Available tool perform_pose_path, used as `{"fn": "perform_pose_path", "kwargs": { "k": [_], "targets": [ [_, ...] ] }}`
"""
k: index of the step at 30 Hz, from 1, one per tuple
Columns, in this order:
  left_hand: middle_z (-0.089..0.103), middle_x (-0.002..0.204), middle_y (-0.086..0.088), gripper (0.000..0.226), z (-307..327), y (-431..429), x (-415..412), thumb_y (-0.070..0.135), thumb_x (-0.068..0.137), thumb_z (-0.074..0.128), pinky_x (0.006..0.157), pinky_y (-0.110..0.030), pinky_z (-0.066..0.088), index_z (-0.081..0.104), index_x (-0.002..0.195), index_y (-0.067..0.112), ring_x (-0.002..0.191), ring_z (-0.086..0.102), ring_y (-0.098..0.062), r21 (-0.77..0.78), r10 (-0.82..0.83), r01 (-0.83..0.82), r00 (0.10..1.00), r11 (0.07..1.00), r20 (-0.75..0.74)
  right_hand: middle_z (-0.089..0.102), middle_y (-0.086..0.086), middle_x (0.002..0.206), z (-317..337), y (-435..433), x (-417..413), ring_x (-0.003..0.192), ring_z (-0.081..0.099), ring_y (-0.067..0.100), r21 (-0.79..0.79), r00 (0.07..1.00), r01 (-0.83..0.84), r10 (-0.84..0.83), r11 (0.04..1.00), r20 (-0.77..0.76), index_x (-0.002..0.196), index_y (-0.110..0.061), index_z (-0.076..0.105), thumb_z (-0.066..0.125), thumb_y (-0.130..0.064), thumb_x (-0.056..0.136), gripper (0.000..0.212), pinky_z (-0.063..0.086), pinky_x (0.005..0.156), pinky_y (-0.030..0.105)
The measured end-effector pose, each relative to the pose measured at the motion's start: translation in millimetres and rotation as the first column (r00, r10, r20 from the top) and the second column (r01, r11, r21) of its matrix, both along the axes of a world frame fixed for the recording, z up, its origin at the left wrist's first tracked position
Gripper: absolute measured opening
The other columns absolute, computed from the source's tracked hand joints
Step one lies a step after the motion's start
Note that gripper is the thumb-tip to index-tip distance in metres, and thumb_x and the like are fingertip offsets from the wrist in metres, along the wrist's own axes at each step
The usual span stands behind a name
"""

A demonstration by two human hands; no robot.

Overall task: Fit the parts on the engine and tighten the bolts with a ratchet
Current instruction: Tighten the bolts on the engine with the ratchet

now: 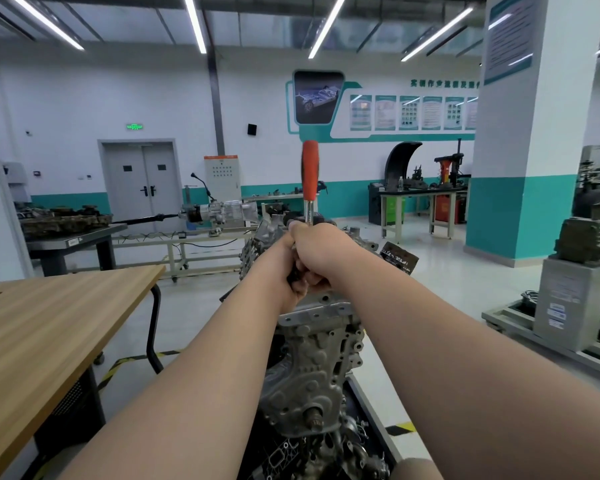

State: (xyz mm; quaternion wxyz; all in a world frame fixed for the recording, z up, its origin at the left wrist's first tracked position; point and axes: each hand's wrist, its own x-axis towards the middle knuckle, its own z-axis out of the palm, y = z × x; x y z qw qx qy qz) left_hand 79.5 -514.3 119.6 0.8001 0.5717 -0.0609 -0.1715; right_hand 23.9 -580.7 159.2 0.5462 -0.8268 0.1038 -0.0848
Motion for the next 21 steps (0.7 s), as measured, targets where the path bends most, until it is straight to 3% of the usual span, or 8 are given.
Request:
{"fn": "perform_pose_path", "kwargs": {
  "k": [3, 6, 9, 11, 13, 17, 21],
  "targets": [
    [0.042, 0.045, 0.003, 0.040, -0.8, -1.6, -1.1, 0.052, 0.094, 0.050, 0.029, -0.014, 0.021, 0.061, 0.074, 0.018, 0.031, 0.034, -0.008, 0.013, 0.066, -0.066, 0.997, 0.998, -0.027, 0.054, 0.004, 0.059, -3.9, -2.3, 4.7, 0.045, 0.049, 0.017, -0.320, 0.997, 0.010, 0.015, 0.947, 0.076, 0.077, -0.011, 0.049, 0.037, -0.039, 0.101, 0.039, 0.041, 0.044, 0.022],
    [0.043, 0.041, 0.006, 0.036, -1.9, -1.5, -0.5, 0.049, 0.096, 0.051, 0.030, -0.015, 0.022, 0.059, 0.077, 0.020, 0.030, 0.030, -0.006, -0.039, 0.083, -0.085, 0.994, 0.996, -0.065, 0.059, 0.001, 0.069, -6.8, -1.8, 9.6, 0.058, 0.056, 0.017, -0.627, 0.988, 0.122, -0.035, 0.769, 0.149, 0.078, -0.019, 0.048, 0.039, -0.048, 0.097, 0.036, 0.039, 0.052, 0.028],
    [0.041, 0.038, 0.007, 0.039, -3.3, -0.5, 0.8, 0.049, 0.098, 0.049, 0.031, -0.015, 0.021, 0.051, 0.070, 0.021, 0.029, 0.029, -0.005, -0.086, 0.063, -0.070, 0.995, 0.994, -0.076, 0.056, -0.001, 0.064, -9.5, -3.4, 14.7, 0.056, 0.053, 0.017, -0.778, 0.956, 0.264, -0.050, 0.571, 0.287, 0.068, -0.021, 0.044, 0.037, -0.065, 0.091, 0.050, 0.034, 0.049, 0.027],
    [0.041, 0.041, 0.008, 0.040, -4.5, -0.9, 0.8, 0.052, 0.096, 0.049, 0.032, -0.015, 0.019, 0.051, 0.069, 0.023, 0.031, 0.028, -0.004, -0.101, 0.060, -0.068, 0.995, 0.993, -0.079, 0.055, -0.002, 0.060, -10.6, -3.6, 17.7, 0.052, 0.052, 0.017, -0.799, 0.940, 0.314, -0.048, 0.513, 0.339, 0.066, -0.022, 0.042, 0.034, -0.070, 0.089, 0.054, 0.033, 0.047, 0.026],
    [0.041, 0.045, 0.008, 0.036, -5.5, -2.5, 0.2, 0.054, 0.094, 0.053, 0.033, -0.016, 0.018, 0.055, 0.073, 0.024, 0.034, 0.028, -0.004, -0.098, 0.062, -0.070, 0.995, 0.993, -0.078, 0.055, -0.001, 0.061, -10.2, -4.1, 21.8, 0.053, 0.053, 0.017, -0.793, 0.942, 0.318, -0.081, 0.520, 0.325, 0.066, -0.021, 0.040, 0.034, -0.062, 0.094, 0.049, 0.034, 0.048, 0.026],
    [0.040, 0.046, 0.007, 0.026, -9.0, -3.4, 0.3, 0.040, 0.089, 0.065, 0.034, -0.016, 0.016, 0.055, 0.073, 0.023, 0.040, 0.030, -0.005, -0.098, 0.058, -0.069, 0.992, 0.993, -0.111, 0.059, 0.002, 0.074, -8.6, -9.0, 29.0, 0.068, 0.059, 0.021, -0.712, 0.972, 0.235, -0.154, 0.662, 0.177, 0.071, -0.019, 0.045, 0.041, -0.036, 0.093, 0.028, 0.049, 0.066, 0.035],
    [0.039, 0.044, 0.006, 0.037, -11.1, -2.4, -2.2, 0.052, 0.090, 0.060, 0.035, -0.015, 0.017, 0.053, 0.071, 0.021, 0.036, 0.032, -0.004, -0.134, 0.042, -0.057, 0.993, 0.989, -0.113, 0.063, 0.001, 0.079, -8.6, -5.8, 31.1, 0.077, 0.062, 0.022, -0.608, 0.979, 0.186, -0.089, 0.772, 0.186, 0.083, -0.018, 0.052, 0.034, -0.047, 0.097, 0.036, 0.053, 0.074, 0.037]
  ]
}}
